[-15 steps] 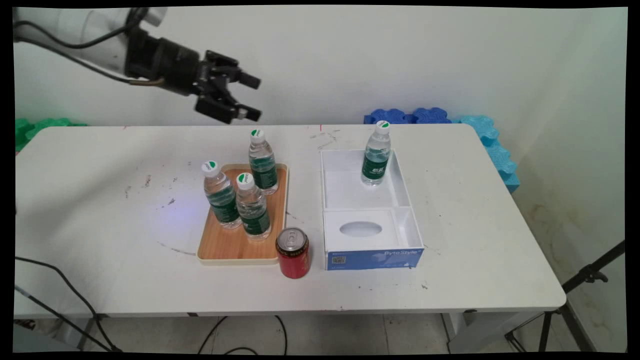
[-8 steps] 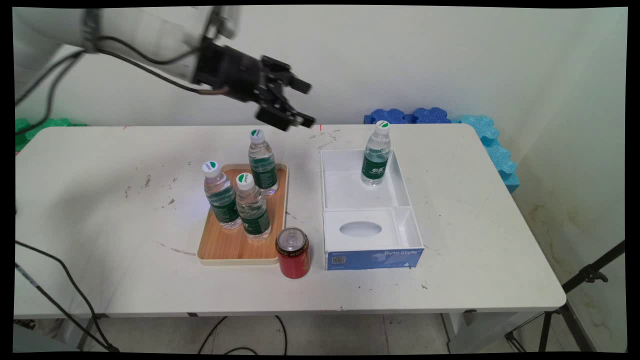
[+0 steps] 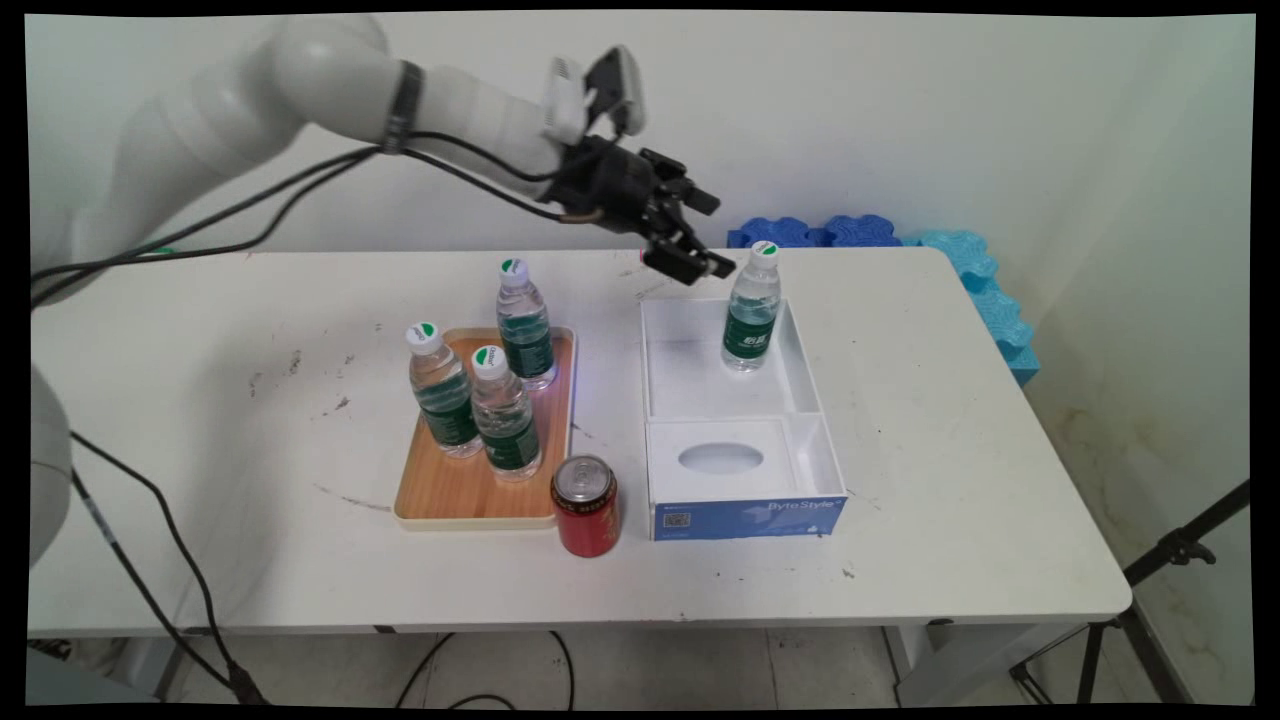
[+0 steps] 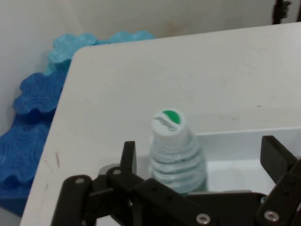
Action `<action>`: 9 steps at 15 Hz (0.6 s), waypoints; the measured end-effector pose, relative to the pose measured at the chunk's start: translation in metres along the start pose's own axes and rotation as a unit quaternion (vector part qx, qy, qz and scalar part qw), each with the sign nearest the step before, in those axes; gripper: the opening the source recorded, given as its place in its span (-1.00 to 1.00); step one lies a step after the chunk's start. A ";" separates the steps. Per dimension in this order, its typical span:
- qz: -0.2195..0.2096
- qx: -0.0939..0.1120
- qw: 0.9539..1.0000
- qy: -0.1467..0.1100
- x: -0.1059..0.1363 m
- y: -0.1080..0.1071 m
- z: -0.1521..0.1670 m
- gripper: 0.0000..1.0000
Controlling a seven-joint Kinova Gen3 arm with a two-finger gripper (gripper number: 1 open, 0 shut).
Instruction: Pick up the green bottle from the white box
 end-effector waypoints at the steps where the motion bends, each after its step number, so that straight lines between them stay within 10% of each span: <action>1: -0.004 0.004 1.000 -0.005 -0.001 -0.005 0.014 1.00; 9: -0.043 0.003 0.998 -0.035 -0.010 -0.018 0.073 1.00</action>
